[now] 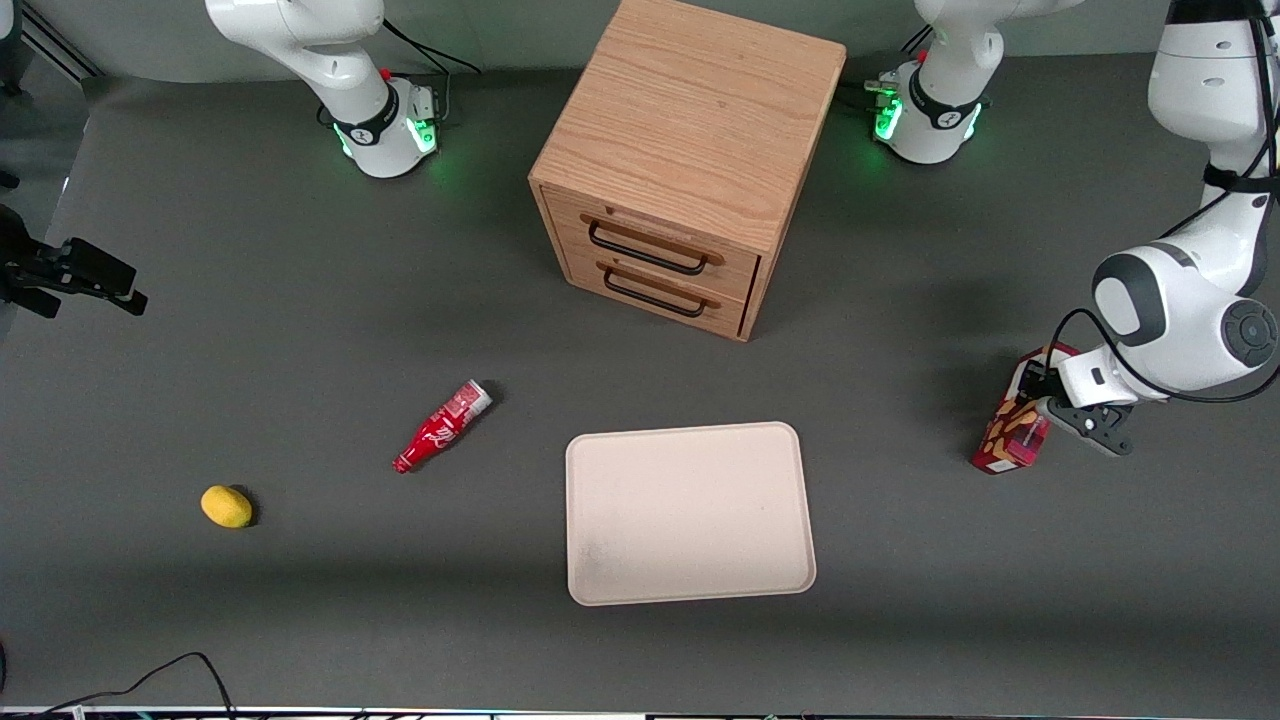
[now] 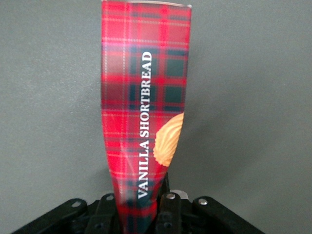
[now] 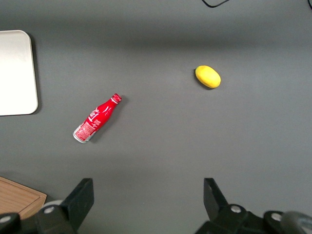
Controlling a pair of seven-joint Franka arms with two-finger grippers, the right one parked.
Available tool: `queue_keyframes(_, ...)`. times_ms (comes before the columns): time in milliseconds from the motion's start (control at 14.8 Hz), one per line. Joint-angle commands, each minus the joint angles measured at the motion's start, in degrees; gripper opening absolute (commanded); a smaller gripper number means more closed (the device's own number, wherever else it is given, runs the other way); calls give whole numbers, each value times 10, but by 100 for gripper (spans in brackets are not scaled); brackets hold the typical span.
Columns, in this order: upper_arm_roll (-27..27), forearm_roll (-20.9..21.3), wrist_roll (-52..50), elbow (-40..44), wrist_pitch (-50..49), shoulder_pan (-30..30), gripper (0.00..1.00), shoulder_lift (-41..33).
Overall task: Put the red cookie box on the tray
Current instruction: 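Close the left gripper on the cookie box's white end, then lift the cookie box upright with the left gripper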
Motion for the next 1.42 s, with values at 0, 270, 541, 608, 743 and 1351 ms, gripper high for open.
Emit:
queue_keyframes(0, 4, -10, 11, 17, -37, 2, 0, -23)
queue_keyframes(270, 13, -9, -21, 113, -211, 3, 0, -55)
queue_keyframes(541, 33, -10, -86, 214, -371, 4, 0, -91)
queue_keyframes(608, 34, -9, -114, 249, -418, 3, 0, -97)
queue_keyframes(743, 29, -6, -188, 322, -507, 1, 0, -103)
queue_keyframes(1351, -177, 1, -598, 434, -553, 0, 0, -91)
